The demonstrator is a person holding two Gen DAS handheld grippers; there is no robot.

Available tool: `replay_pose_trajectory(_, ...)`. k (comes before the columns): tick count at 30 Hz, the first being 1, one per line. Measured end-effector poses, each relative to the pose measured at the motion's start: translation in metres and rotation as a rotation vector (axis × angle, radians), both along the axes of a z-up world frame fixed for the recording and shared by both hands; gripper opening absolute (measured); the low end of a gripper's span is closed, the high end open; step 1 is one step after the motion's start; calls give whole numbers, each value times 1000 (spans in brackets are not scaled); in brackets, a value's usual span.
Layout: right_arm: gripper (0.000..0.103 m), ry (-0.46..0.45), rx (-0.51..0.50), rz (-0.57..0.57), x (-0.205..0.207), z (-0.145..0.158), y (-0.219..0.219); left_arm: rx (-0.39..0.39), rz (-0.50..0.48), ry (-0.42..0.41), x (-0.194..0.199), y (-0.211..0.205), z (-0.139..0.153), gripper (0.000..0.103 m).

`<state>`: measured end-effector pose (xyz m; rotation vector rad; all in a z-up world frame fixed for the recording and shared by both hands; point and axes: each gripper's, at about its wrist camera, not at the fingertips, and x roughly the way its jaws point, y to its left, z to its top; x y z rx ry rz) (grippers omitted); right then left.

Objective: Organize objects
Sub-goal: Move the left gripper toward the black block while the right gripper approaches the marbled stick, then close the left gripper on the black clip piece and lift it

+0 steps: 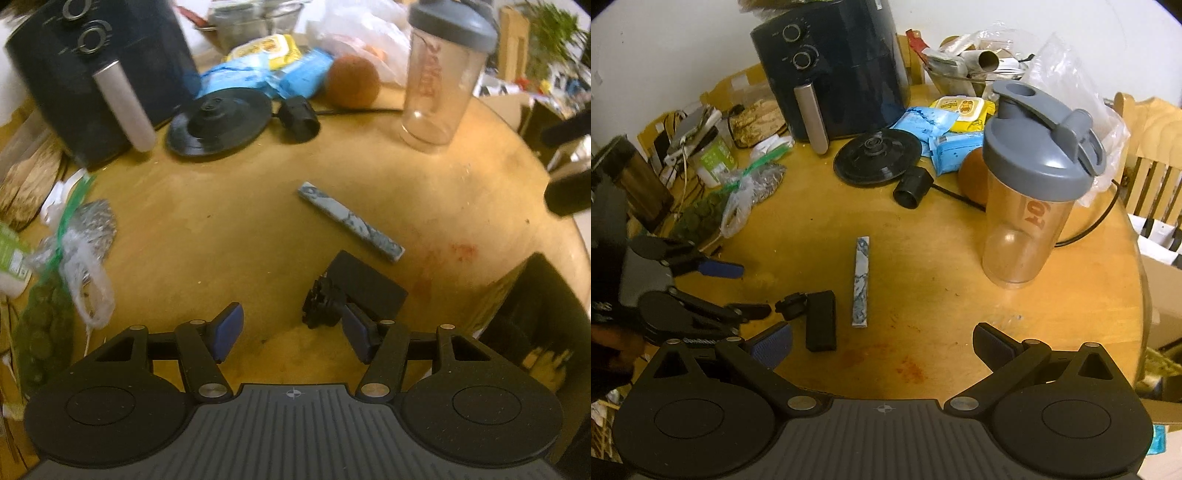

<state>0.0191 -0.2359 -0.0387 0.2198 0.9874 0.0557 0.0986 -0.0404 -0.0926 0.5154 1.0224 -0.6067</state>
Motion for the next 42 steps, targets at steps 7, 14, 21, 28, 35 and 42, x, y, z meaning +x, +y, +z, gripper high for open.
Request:
replay_pose_trajectory(7,103,3,14,-41,-5,-2,-12,58,-169,-26,-8,-12,-20,49)
replay_pose_trajectory(14,103,12,13,-66,-11,-3,-20,79,-205,-23,-3,-24,-32,44)
replay_pose_trajectory(21,103,21,12,-86,-16,-5,-27,104,-195,-26,5,-33,-44,35)
replay_pose_trajectory(28,103,30,27,-80,-15,-9,-26,111,-126,-13,13,-37,-44,22)
replay_pose_trajectory(35,103,34,42,-33,-9,-11,-17,44,-18,-36,15,-23,-20,22)
replay_pose_trajectory(42,103,24,50,10,4,-10,-8,-59,87,-29,13,-7,6,22)
